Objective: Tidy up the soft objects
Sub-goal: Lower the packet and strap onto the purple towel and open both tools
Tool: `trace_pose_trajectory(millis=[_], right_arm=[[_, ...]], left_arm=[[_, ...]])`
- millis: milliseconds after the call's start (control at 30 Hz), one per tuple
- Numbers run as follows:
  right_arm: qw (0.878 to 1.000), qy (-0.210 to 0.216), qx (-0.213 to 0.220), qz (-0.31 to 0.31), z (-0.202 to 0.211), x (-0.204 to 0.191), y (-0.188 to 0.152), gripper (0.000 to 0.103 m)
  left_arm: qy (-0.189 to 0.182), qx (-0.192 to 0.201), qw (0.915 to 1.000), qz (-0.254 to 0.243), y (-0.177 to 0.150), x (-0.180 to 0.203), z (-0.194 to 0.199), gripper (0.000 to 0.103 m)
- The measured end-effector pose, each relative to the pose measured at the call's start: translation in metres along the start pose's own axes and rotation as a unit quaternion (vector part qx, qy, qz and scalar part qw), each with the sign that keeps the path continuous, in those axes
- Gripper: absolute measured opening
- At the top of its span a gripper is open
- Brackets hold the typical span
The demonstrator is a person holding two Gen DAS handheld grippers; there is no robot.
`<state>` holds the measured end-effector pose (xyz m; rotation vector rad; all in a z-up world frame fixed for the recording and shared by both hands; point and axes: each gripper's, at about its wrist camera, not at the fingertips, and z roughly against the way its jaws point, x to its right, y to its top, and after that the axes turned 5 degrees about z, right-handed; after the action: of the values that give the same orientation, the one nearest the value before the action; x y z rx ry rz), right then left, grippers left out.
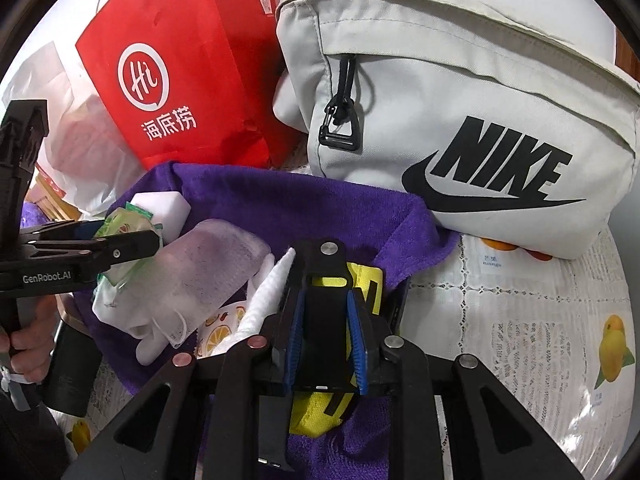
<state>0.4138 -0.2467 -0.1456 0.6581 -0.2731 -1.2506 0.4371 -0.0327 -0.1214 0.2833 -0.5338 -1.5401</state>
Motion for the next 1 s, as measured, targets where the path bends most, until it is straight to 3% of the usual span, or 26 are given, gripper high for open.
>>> trace_pose_trajectory(millis=[67,133,400,567,767,1000], right_arm=[[1.0,-0.005,0.001,0.005,0.002,-0.002,0.0,0.046],[1.0,-0.013,0.005,0.016,0.007,-0.004,0.001,0.05],[0.999,-0.024,0.021,0.013,0.035,-0.011,0.002,0.06],[0.999,-0.027,0.027,0.007,0.065,-0.026,-0.007,0.069],[0.998,-0.045,0.038,0.02,0.11,-0.056,-0.031,0.084],[0.997,-0.06,0.049,0.025,0.157,-0.095,-0.075,0.092]], left_arm=[[-0.012,0.001,0.9999,0.007,0.001,0.0,0.003,0.088],[-0.01,0.007,0.9999,0.008,0.002,0.001,0.009,0.092],[0.02,0.03,0.9993,-0.011,-0.004,0.007,0.045,0.094],[0.014,0.029,0.9995,-0.007,-0.021,0.004,0.076,0.094],[0.03,0.046,0.9984,-0.013,-0.06,0.004,0.121,0.096],[0.056,0.074,0.9957,0.007,-0.122,-0.008,0.172,0.099]])
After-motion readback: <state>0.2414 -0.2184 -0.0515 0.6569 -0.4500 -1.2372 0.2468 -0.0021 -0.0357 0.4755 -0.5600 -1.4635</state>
